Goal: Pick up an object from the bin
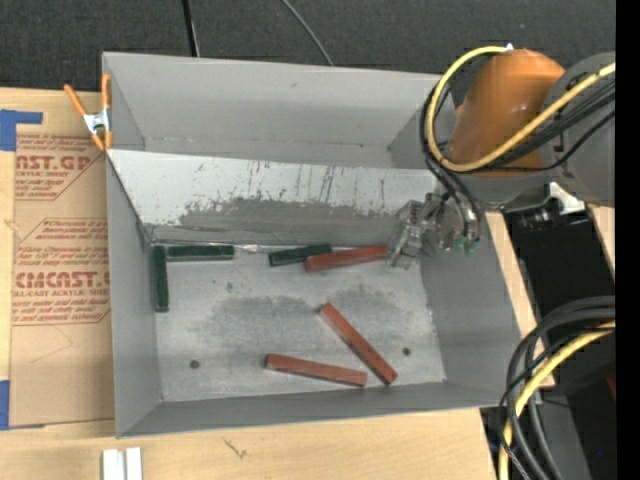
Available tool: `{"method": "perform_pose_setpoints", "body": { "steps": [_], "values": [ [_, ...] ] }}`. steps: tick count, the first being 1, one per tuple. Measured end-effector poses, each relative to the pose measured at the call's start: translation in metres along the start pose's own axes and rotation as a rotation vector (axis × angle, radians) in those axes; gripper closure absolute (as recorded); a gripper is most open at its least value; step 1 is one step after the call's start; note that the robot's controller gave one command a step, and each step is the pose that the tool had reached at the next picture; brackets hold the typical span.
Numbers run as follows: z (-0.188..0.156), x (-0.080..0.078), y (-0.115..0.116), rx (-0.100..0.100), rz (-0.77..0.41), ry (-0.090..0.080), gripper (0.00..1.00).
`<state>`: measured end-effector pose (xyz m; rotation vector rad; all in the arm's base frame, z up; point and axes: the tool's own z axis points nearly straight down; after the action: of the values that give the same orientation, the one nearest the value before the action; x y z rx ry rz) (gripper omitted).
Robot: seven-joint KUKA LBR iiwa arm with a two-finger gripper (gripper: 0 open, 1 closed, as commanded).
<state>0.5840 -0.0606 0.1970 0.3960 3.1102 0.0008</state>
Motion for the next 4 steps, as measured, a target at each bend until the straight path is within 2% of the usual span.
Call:
{"method": "perform_pose_setpoints", "body": {
  "steps": [1,2,3,4],
  "values": [
    [0.001,0.001,0.000,0.001,0.000,0.003,1.00],
    [0.063,0.048,0.062,-0.002,-0.442,0.009,0.00],
    [0.062,0.047,0.061,-0.001,-0.439,0.006,0.00],
    [0.076,0.055,0.060,-0.002,-0.448,-0.008,0.00]
  ]
}}
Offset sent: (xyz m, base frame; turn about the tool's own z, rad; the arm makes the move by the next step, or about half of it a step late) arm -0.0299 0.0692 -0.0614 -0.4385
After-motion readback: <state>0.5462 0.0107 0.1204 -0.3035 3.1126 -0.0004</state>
